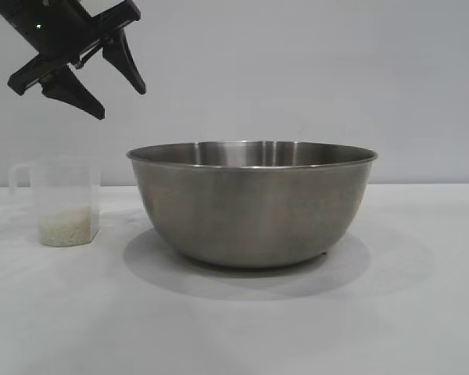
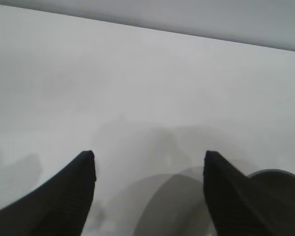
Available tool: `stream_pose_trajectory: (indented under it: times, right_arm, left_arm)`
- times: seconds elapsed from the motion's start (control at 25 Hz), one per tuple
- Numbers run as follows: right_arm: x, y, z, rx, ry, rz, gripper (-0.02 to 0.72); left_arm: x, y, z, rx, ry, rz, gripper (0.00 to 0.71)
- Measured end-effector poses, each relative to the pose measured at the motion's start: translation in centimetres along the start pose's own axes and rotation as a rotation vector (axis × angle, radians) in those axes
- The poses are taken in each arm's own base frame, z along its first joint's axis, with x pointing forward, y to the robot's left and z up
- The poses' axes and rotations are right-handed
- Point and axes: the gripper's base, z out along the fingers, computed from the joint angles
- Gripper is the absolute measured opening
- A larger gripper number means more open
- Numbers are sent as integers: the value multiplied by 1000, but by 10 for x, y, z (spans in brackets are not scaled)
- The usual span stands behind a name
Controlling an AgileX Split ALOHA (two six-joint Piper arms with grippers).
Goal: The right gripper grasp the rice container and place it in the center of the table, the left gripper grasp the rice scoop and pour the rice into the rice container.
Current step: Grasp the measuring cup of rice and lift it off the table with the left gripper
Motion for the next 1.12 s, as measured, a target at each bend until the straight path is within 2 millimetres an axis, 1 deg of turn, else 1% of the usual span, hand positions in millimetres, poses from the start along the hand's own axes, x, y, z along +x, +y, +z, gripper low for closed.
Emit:
stream_pose_trajectory:
  times: [0.16, 0.32, 0.44, 0.56, 0.72, 0.84, 1.12]
  right_arm:
    - [48, 5, -7, 0, -6, -1, 526]
    - [98, 9, -7, 1, -15, -2, 526]
    - [130, 10, 3, 0, -17, 0, 526]
    - [154, 11, 14, 2, -35, 1, 526]
    - [175, 11, 29, 9, -91, 5, 526]
    - [188, 10, 37, 13, -100, 5, 526]
    - [197, 12, 31, 21, -172, -5, 526]
  left_arm:
    - [0, 0, 0, -1, -1, 0, 414]
    - [0, 0, 0, -3, -4, 0, 414]
    - [-1, 0, 0, -5, -7, 0, 414]
    - [-1, 1, 0, -6, -8, 2, 414]
    - [-1, 1, 0, -6, -8, 6, 414]
    - [-1, 1, 0, -7, -9, 9, 414]
    - [-1, 1, 0, -7, -10, 10, 414]
